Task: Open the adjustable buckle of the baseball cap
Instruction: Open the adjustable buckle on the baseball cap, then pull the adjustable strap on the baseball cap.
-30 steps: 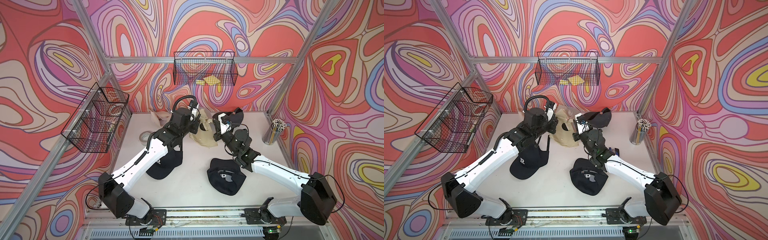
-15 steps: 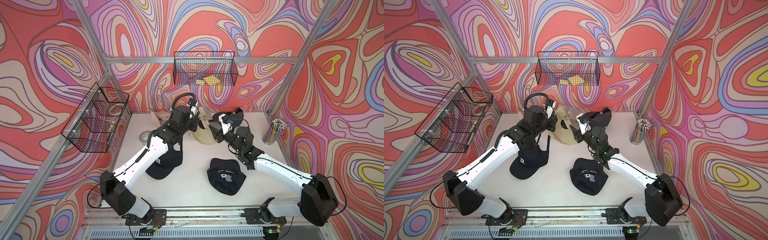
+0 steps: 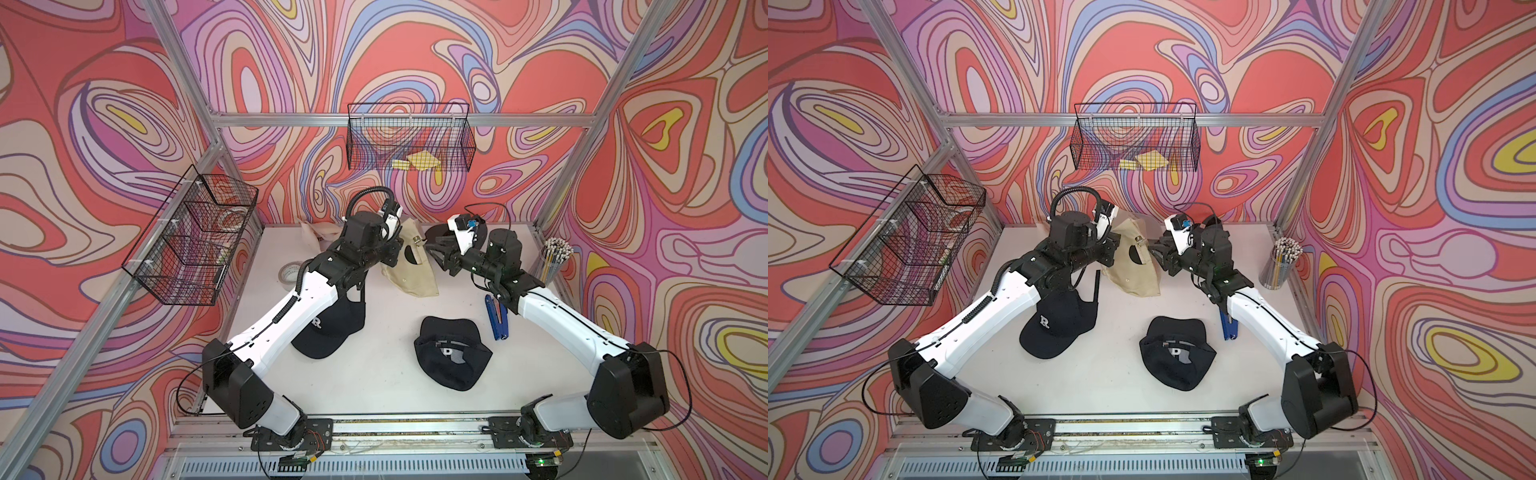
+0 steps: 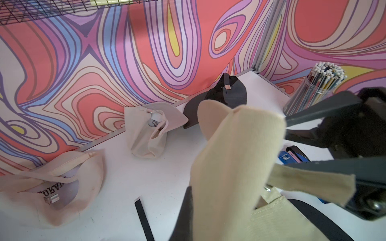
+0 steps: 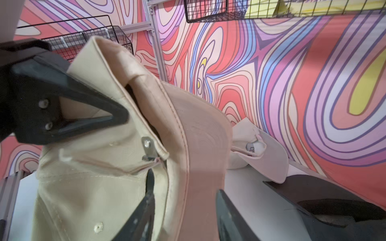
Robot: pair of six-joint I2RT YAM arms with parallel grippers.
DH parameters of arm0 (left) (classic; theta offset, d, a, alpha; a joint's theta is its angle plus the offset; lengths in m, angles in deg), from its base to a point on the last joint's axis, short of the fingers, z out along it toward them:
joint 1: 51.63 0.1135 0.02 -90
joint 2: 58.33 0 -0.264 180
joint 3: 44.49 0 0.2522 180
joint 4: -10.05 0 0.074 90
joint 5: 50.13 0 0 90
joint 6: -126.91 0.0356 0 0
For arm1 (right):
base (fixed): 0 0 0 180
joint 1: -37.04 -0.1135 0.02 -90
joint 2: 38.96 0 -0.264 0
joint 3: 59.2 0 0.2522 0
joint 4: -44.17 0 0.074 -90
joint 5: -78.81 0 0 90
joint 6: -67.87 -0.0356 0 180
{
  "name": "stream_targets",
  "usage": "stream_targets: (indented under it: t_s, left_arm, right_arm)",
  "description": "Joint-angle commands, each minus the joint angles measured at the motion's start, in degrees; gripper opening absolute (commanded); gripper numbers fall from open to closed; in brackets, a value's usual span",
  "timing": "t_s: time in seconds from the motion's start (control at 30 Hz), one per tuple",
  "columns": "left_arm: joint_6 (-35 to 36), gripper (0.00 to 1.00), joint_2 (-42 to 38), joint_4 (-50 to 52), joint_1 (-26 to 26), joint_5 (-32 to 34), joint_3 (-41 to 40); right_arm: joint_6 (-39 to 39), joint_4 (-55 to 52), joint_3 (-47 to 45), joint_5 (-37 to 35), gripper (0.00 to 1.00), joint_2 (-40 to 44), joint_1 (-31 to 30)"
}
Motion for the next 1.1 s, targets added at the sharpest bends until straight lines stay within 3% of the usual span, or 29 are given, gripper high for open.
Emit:
stream_targets:
  t_s: [0.0, 0.3, 0.53, 0.9, 0.97, 1.07]
  left_arm:
    - [0.51, 0.00, 0.01, 0.74, 0.62, -3.64, 1.88]
    - [-0.51, 0.00, -0.61, 0.65, 1.43, -7.67, 1.25]
    - [-0.60, 0.00, -0.33, 1.36, 1.52, -9.22, 1.65]
    - [-1.38, 0.00, 0.78, 2.17, 1.78, -9.34, 2.82]
    - [-1.64, 0.08, 1.08, 2.25, 2.11, -9.68, 2.61]
    - [-1.91, 0.29, 1.16, 1.87, 2.79, -10.81, 1.77]
  right_arm:
    - [-0.29, -4.51, 2.68, 7.72, 0.49, -1.77, 0.02]
    - [-0.05, -4.89, 3.41, 11.38, 0.39, -3.03, 0.09]
    - [0.28, -3.65, 3.80, 11.57, 0.38, -3.71, 0.11]
    - [1.29, -3.16, 3.93, 13.60, 0.01, -3.86, 0.11]
    - [1.64, -3.24, 3.99, 13.84, 0.00, -3.75, 0.14]
    - [2.75, -3.25, 4.10, 14.18, 0.00, -3.76, 0.20]
